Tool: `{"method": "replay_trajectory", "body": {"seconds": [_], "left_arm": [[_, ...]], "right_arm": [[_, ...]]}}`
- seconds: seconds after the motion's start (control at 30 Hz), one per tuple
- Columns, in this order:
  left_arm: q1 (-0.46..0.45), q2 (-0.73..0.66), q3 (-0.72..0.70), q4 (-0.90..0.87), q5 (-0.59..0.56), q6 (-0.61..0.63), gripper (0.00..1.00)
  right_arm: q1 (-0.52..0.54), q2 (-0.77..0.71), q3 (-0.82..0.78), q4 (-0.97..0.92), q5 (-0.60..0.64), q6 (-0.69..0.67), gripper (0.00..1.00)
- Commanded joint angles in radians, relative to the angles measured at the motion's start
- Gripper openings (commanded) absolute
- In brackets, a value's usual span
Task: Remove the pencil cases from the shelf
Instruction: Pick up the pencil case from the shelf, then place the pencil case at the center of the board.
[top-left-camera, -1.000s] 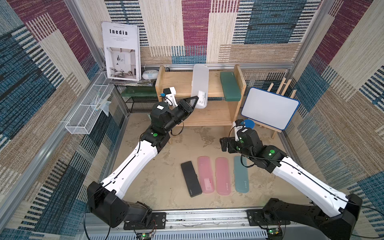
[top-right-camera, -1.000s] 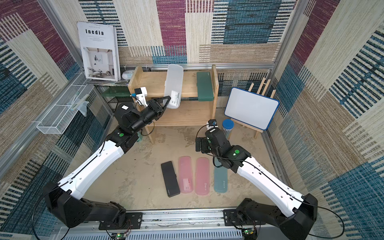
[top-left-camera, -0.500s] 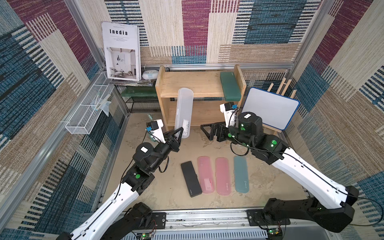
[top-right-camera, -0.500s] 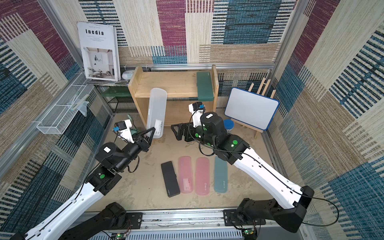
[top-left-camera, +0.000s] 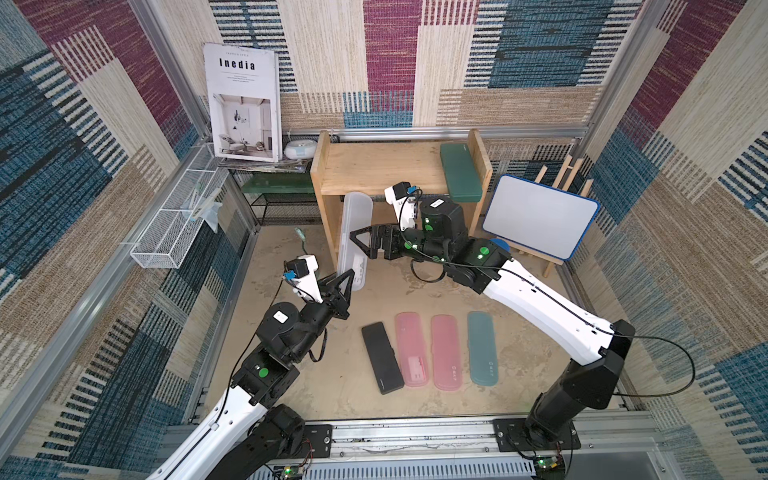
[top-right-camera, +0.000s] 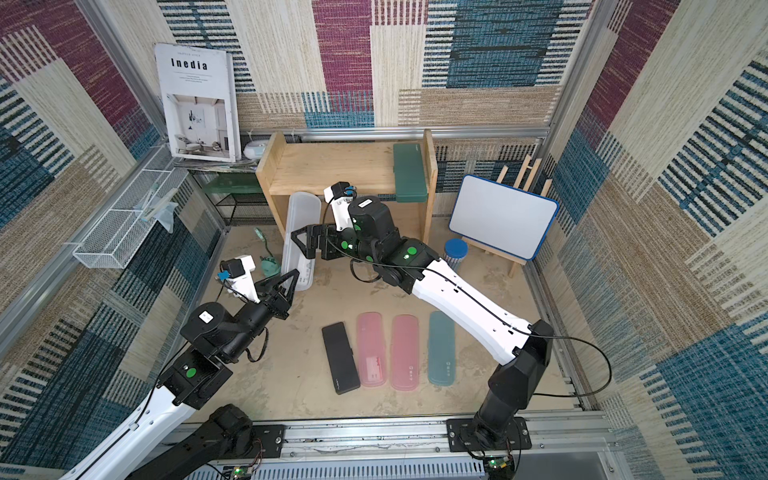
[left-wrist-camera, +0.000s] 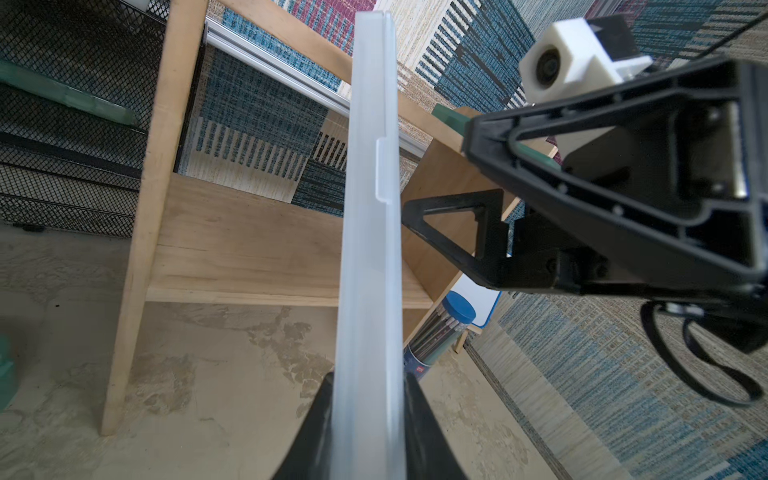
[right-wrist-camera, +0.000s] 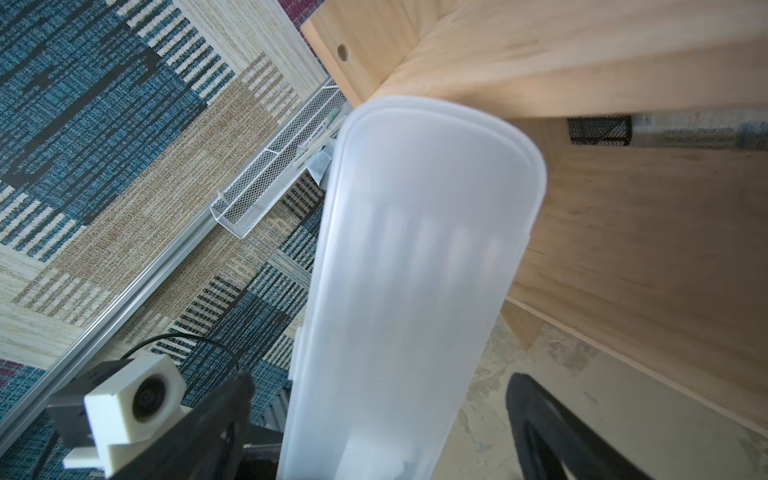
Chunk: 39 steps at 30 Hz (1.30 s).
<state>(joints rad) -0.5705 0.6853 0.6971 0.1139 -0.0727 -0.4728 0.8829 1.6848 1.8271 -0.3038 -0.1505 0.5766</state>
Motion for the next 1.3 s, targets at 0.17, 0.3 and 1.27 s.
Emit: {"method": "replay_trajectory", "body": {"seconds": [0.17,0.3,1.27], "left_arm": [[0.0,-0.015,0.005,0.007,-0.01,0.023,0.17],[0.0,-0.017,0.007,-0.009,-0.01,0.029,0.17],[0.001,-0.131,0.164,-0.489,-0.58,0.05,0.99]], "right_arm": [[0.018,0.08,0.086,-0.012,-0.044,0.008,1.0],[0.019,0.113,0.114,-0.04,-0.047,0.006,1.0],[0.146,0.03,-0.468,0.034,-0.133,0.19,0.76]]}}
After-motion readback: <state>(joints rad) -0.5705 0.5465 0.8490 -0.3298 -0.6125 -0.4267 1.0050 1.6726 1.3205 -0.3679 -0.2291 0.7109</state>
